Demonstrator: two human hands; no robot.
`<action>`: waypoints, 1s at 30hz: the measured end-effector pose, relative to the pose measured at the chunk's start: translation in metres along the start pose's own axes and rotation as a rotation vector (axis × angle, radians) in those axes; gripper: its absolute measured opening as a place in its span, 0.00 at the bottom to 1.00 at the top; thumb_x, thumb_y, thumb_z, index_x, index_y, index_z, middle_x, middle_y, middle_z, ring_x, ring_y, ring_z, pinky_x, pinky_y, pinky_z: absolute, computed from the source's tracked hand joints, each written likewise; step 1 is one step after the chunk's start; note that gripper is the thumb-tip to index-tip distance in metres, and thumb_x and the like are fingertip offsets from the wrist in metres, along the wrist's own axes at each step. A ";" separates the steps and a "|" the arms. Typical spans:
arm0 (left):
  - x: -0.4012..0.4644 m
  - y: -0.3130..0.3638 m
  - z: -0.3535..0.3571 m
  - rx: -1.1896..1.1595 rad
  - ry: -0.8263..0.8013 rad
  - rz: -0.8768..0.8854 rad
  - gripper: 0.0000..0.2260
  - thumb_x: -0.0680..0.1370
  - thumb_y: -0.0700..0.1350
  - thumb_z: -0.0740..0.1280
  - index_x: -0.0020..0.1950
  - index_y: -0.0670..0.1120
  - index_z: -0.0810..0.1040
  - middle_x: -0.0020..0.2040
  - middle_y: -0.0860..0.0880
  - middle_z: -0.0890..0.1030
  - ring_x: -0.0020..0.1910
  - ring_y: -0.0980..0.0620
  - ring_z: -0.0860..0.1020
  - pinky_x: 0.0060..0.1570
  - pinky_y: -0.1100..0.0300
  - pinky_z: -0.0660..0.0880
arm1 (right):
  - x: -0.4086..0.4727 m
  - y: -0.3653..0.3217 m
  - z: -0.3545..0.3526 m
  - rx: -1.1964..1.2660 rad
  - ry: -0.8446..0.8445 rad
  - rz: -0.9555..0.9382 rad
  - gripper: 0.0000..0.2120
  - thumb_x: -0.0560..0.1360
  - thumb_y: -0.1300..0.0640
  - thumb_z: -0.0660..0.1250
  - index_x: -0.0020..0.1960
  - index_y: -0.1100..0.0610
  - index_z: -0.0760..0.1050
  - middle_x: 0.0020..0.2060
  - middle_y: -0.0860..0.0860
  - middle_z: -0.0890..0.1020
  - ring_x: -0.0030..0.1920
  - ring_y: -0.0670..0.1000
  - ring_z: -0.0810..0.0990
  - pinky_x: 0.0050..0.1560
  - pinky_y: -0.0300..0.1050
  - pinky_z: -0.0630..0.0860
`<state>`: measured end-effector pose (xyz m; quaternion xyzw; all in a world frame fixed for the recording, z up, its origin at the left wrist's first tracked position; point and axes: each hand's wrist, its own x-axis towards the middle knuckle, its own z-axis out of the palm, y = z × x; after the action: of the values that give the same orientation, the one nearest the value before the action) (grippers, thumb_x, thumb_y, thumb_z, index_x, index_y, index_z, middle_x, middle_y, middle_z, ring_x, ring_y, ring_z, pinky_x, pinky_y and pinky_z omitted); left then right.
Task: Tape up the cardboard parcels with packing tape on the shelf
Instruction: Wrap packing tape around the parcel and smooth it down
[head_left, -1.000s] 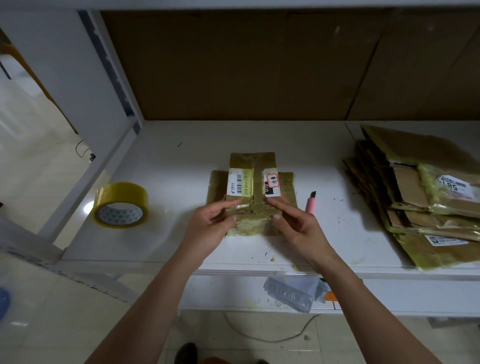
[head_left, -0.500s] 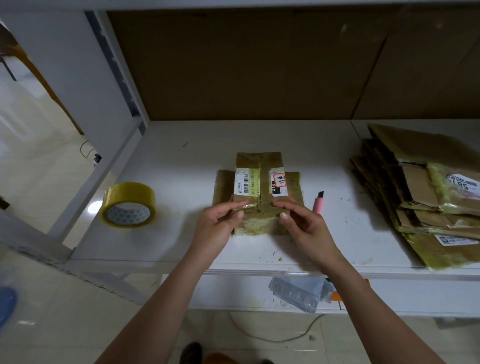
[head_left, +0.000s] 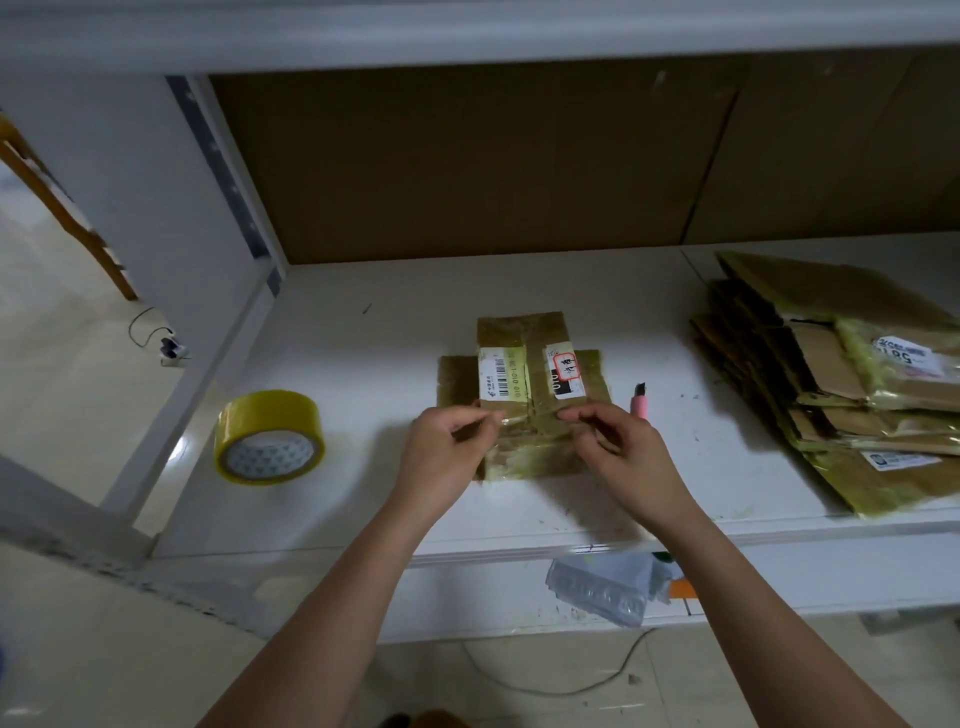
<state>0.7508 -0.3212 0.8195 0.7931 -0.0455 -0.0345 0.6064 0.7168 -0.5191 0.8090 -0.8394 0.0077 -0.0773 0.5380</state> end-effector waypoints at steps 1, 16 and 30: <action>0.000 0.001 -0.006 0.032 -0.026 0.026 0.08 0.78 0.46 0.70 0.55 0.53 0.84 0.55 0.50 0.85 0.48 0.62 0.82 0.51 0.59 0.80 | 0.001 -0.008 0.000 -0.040 0.010 0.019 0.10 0.73 0.56 0.66 0.46 0.40 0.79 0.46 0.37 0.83 0.57 0.34 0.77 0.74 0.65 0.55; 0.006 -0.016 -0.185 0.636 0.232 -0.014 0.21 0.77 0.54 0.65 0.67 0.45 0.77 0.64 0.43 0.78 0.63 0.42 0.76 0.59 0.52 0.74 | 0.034 -0.104 0.127 -0.147 -0.116 -0.165 0.15 0.75 0.70 0.62 0.56 0.59 0.81 0.46 0.49 0.83 0.46 0.46 0.81 0.49 0.31 0.75; -0.007 -0.053 -0.240 -0.132 0.024 -0.146 0.18 0.70 0.47 0.67 0.52 0.35 0.76 0.43 0.41 0.77 0.44 0.47 0.79 0.40 0.58 0.77 | 0.071 -0.068 0.220 -0.485 -0.458 0.053 0.09 0.79 0.50 0.64 0.53 0.37 0.79 0.55 0.45 0.65 0.56 0.49 0.60 0.57 0.42 0.61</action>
<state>0.7721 -0.0765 0.8311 0.7529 0.0222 -0.0721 0.6538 0.8121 -0.2992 0.7893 -0.9381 -0.0734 0.1314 0.3120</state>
